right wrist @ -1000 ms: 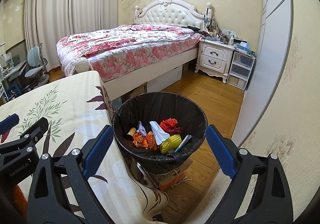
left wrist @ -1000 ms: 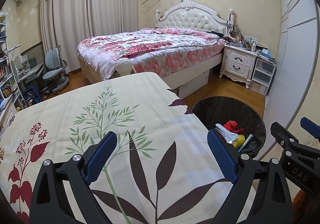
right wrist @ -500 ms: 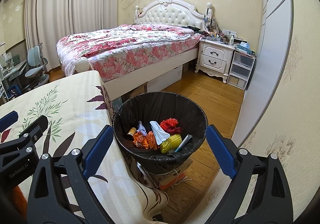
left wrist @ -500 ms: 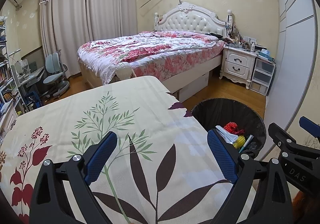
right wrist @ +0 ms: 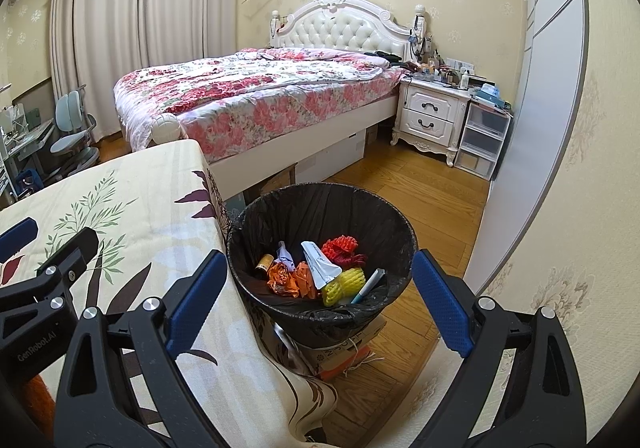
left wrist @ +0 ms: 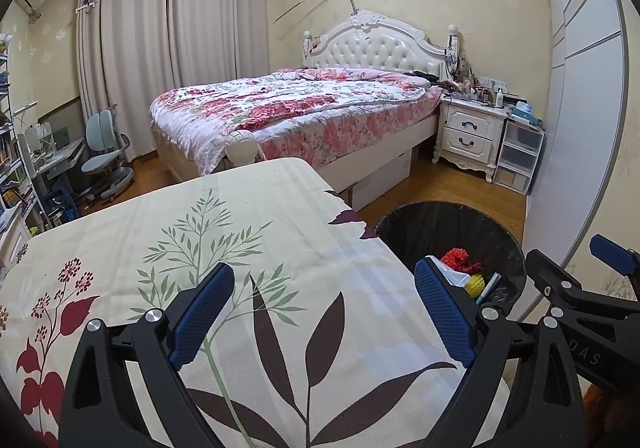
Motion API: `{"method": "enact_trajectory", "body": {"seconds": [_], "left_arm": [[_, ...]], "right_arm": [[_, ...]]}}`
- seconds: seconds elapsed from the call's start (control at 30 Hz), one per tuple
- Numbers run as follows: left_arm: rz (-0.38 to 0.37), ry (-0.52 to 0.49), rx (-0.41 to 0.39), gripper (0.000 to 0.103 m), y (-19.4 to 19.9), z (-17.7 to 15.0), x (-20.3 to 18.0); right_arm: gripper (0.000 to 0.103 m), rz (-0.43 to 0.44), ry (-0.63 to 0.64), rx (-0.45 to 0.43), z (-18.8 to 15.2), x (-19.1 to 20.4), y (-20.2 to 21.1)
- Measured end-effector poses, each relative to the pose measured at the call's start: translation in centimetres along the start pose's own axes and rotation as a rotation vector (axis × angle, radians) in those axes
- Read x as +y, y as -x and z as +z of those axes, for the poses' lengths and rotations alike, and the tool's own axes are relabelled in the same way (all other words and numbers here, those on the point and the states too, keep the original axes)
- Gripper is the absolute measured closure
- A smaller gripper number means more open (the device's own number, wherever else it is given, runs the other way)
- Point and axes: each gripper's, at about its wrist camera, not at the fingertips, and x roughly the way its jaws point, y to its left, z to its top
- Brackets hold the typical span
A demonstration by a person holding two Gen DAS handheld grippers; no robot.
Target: Collect trash
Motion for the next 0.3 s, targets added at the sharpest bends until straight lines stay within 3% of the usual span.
{"method": "enact_trajectory", "body": {"seconds": [0.3], "left_arm": [[0.096,-0.014,0.018,0.012,-0.7,-0.4,2.8]], "right_arm": [[0.012,0.057,0.04,0.022,0.5,2.6,-0.7]]}}
